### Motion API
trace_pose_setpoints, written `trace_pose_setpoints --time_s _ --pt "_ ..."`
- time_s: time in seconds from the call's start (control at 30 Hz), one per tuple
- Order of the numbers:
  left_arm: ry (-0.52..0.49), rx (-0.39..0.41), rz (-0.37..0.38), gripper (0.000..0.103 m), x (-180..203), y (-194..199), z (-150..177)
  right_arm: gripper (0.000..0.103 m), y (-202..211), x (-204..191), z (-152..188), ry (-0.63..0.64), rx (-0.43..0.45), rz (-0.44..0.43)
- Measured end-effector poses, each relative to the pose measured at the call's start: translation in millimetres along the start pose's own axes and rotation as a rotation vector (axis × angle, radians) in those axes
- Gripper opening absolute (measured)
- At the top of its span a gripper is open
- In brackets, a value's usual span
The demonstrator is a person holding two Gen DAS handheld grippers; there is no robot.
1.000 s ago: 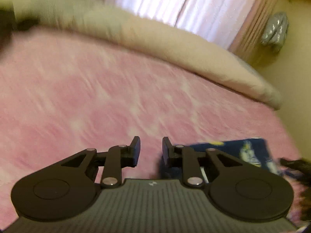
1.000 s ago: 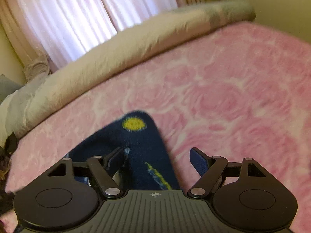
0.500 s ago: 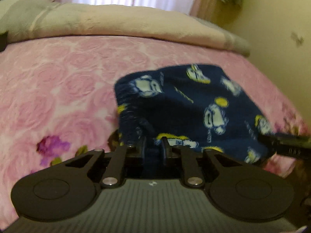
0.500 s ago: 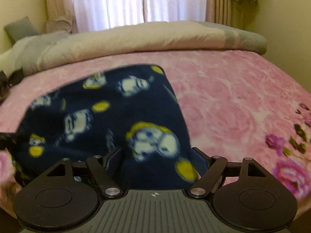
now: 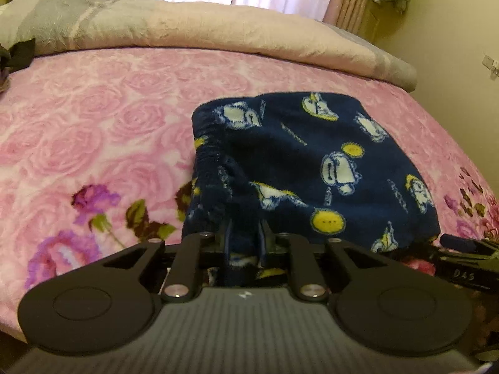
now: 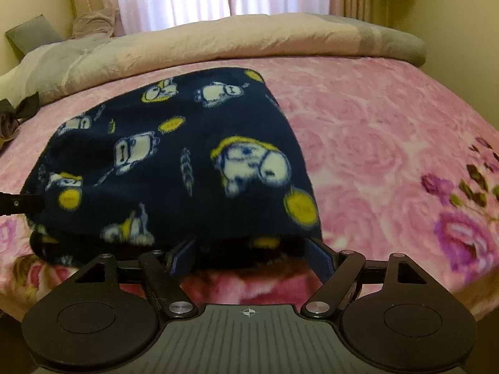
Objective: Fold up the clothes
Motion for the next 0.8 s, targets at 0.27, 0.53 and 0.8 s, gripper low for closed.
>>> trace_pose_setpoints --time_s 0.27,0.53,0.8 --pt "0.008 -0.106 -0.084 0.019 2.5 -10.3 9.2 0.079 -1.0 -6.4 -6.0 -0.024 0.028 -0.035" --pt "-0.031 -0.104 -0.165 0.022 3.4 16.3 18.4 0.079 19.3 -4.2 8.6 -0.122 0.026 -0.032" --pt "-0.041 -0.073 -0.143 0.028 7.8 42.5 22.0 0.079 51.7 -12.6 7.6 -0.12 0.074 -0.018"
Point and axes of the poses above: each gripper's, at about its wrist camera, not at the fingertips, and y roughly against the way its jaws point, x to its right, z to its underside, the point moved 1 cm from there along -y, roughly the way its jaws point, and after that the axes turned 10 degrees about -z, right-handed, at the moved point
